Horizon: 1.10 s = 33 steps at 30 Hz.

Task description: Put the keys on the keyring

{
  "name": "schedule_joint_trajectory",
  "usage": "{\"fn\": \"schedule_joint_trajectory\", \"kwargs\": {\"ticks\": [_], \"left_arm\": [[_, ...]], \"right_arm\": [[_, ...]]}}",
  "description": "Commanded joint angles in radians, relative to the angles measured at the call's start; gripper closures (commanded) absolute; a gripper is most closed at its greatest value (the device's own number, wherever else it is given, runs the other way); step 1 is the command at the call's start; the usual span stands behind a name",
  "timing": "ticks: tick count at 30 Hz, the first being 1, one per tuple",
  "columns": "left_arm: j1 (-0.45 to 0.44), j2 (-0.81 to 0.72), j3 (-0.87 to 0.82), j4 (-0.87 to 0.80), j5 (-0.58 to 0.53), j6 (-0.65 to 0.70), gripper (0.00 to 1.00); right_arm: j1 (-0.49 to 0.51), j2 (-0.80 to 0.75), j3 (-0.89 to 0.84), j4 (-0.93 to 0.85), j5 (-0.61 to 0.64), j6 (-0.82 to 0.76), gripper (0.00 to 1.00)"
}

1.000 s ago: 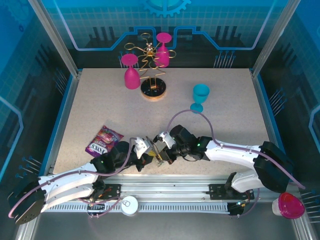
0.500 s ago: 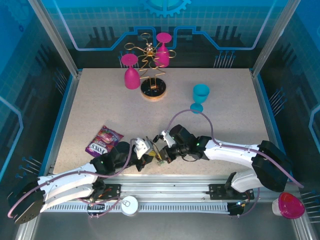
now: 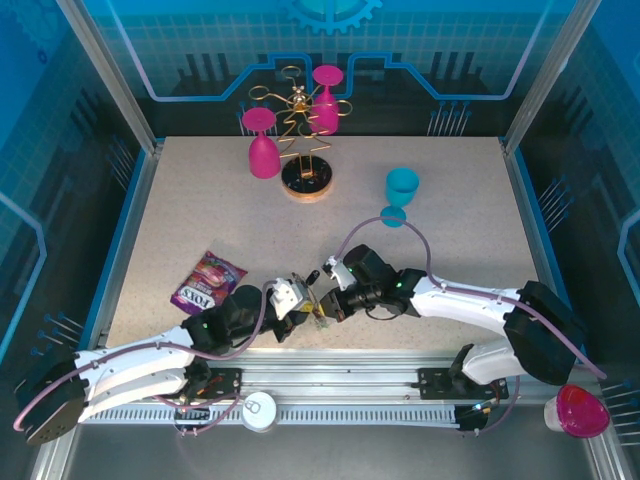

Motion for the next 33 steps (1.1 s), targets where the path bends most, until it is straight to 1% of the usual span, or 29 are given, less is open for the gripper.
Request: {"fn": "schedule_joint_trajectory", "kwargs": {"ticks": [1, 12, 14, 17, 21, 24, 27, 31, 33], "left_arm": [[-0.026, -0.027, 0.014, 0.064, 0.039, 0.026, 1.00], [-0.031, -0.026, 0.011, 0.064, 0.025, 0.031, 1.00], [-0.032, -0.024, 0.009, 0.063, 0.022, 0.031, 1.00], [-0.032, -0.022, 0.006, 0.062, 0.015, 0.028, 1.00], [-0.032, -0.021, 0.002, 0.061, 0.004, 0.025, 1.00], [-0.032, -0.020, -0.003, 0.061, -0.016, 0.015, 1.00], [-0.032, -0.024, -0.005, 0.057, -0.061, -0.023, 1.00], [-0.032, -0.027, 0.009, 0.003, -0.150, -0.111, 1.00], [-0.032, -0.025, 0.020, -0.028, -0.192, -0.175, 0.80]], "right_arm": [[-0.032, -0.020, -0.015, 0.000, 0.050, 0.022, 1.00], [-0.047, -0.050, -0.016, -0.037, 0.074, 0.016, 1.00], [-0.046, -0.055, -0.022, -0.010, 0.051, 0.012, 1.00], [-0.034, -0.082, -0.052, 0.101, -0.009, -0.008, 1.00], [-0.030, -0.086, -0.033, 0.072, -0.041, -0.055, 1.00], [-0.044, -0.098, -0.036, 0.025, 0.022, -0.061, 1.00], [-0.070, -0.114, -0.047, -0.040, 0.118, -0.062, 1.00], [-0.112, -0.153, -0.049, -0.150, 0.251, -0.125, 1.00], [-0.132, -0.162, -0.044, -0.204, 0.293, -0.157, 1.00]]}}
